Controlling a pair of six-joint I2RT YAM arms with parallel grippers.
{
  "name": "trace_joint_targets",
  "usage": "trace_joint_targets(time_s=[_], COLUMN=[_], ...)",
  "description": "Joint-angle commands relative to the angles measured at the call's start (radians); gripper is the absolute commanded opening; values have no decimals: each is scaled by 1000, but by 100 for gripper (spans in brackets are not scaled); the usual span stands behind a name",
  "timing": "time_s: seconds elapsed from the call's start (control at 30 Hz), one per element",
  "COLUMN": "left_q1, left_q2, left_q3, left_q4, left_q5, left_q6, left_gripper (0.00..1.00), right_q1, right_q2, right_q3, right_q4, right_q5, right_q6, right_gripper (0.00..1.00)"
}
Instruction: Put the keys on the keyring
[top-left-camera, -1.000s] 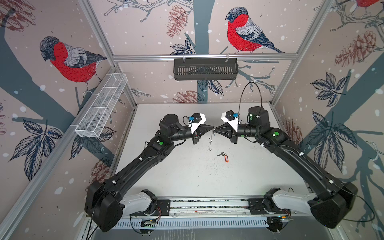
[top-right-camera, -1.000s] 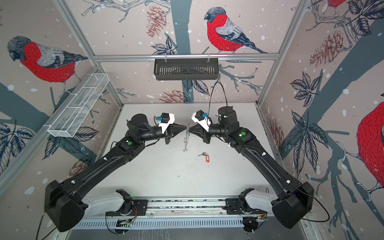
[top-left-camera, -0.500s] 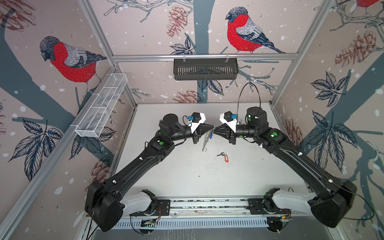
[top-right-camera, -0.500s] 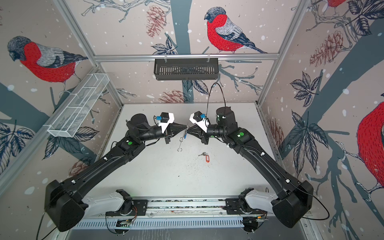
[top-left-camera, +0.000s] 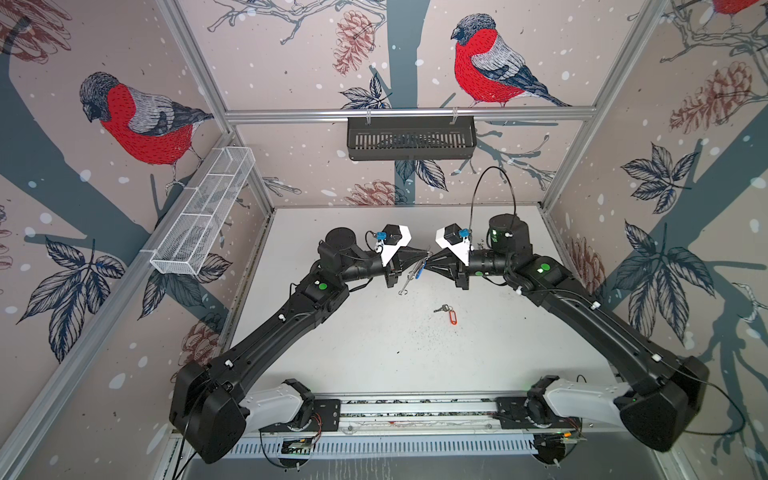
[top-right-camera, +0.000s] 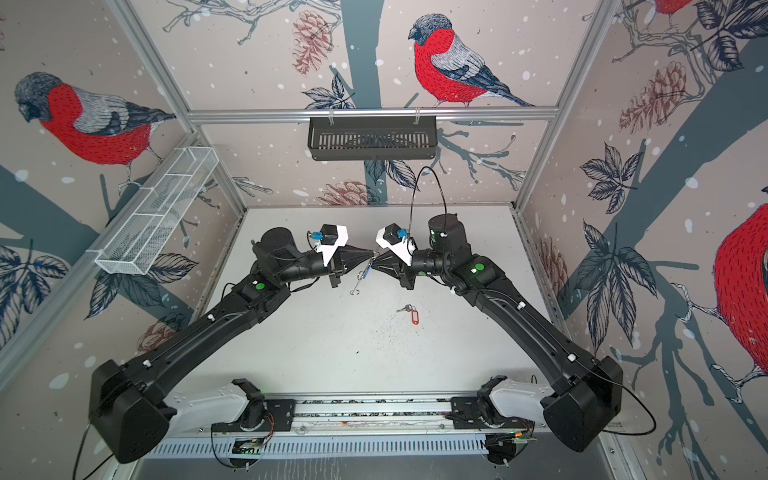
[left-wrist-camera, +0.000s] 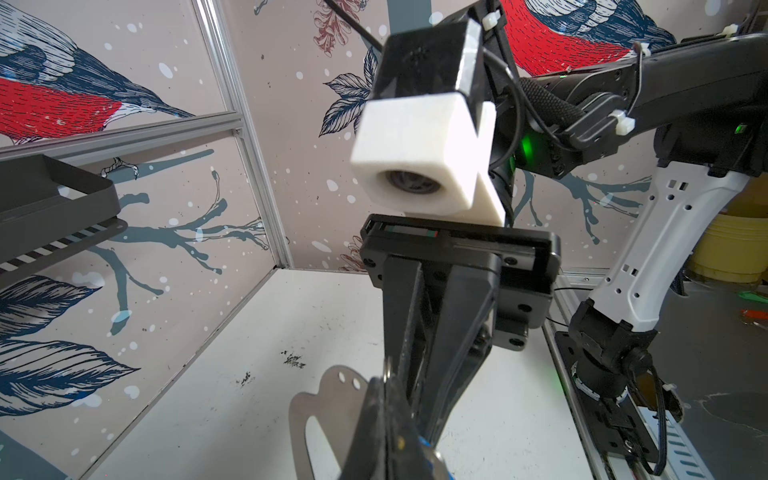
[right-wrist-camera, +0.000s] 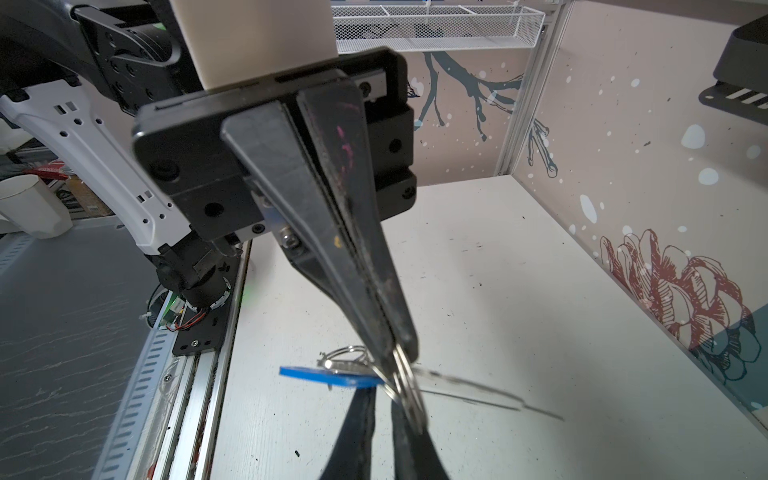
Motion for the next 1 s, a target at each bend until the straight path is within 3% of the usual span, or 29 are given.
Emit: trace_joint_targets(time_s=[0.0, 0.37, 0.73, 0.97], left_q1=[0, 0, -1, 0], left_q2=[0, -3, -8, -22], left_q3=[0, -23, -49, -75], left_q4=[73, 100, 133, 152], left_q5=[18, 24, 17, 2], left_q6=[-16, -31, -47, -53], left_gripper=[0, 0, 0, 0], right_q1=[4, 9, 6, -22], right_q2=[4, 4, -7, -70], right_q3=[11, 13, -12, -60], right_q4=[20, 16, 13, 28], right_q5=[-21, -20, 28, 61], right_q6=[2, -2, -4, 14], right_gripper=[13, 21, 40, 43])
